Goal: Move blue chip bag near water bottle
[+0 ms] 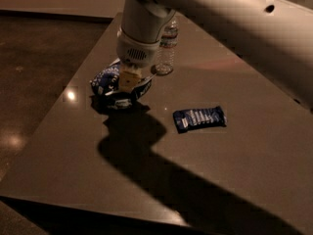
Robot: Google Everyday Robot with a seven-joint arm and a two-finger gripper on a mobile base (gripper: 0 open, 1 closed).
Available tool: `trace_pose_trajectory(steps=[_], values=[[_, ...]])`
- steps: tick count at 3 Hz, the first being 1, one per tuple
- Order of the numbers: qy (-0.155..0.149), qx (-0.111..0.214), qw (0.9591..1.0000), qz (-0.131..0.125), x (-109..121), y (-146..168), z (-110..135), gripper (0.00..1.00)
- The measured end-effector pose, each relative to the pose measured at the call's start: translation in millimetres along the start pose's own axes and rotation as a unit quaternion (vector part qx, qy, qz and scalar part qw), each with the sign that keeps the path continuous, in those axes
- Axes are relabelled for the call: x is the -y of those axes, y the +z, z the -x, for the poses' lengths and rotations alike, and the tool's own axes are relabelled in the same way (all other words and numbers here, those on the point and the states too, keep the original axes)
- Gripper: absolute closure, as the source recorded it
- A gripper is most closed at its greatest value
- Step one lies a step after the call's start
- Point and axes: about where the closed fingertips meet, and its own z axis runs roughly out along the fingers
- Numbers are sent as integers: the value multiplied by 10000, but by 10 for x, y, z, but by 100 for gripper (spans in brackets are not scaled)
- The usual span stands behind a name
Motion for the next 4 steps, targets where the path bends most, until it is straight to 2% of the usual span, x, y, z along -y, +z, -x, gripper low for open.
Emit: trace_pose_trajectory(steps=[1, 2, 4], values=[[252, -46, 9996, -124, 260, -46, -228, 100], [378, 56, 9991, -160, 456, -68, -462, 97], [-102, 386, 9992, -10, 568, -53, -647, 52]])
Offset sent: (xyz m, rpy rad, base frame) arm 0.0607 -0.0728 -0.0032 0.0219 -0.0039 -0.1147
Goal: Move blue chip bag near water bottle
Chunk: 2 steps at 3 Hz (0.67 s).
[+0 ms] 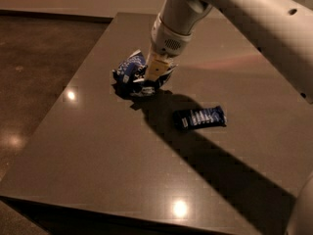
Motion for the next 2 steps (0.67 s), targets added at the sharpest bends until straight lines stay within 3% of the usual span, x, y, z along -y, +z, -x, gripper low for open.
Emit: trace_pose_trajectory(steps=[2], values=[[-528, 216, 9979, 315, -52, -91, -163, 5]])
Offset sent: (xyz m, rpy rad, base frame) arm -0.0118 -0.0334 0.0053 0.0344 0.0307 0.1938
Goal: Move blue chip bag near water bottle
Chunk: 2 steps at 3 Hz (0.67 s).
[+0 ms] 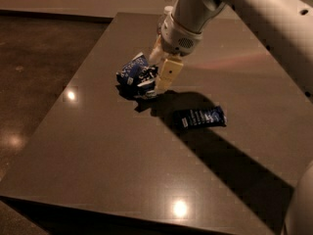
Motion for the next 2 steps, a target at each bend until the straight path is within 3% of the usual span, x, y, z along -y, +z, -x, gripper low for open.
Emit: trace_pose_trajectory(steps=[2], values=[[-99, 34, 9999, 46, -4, -32, -79, 0]])
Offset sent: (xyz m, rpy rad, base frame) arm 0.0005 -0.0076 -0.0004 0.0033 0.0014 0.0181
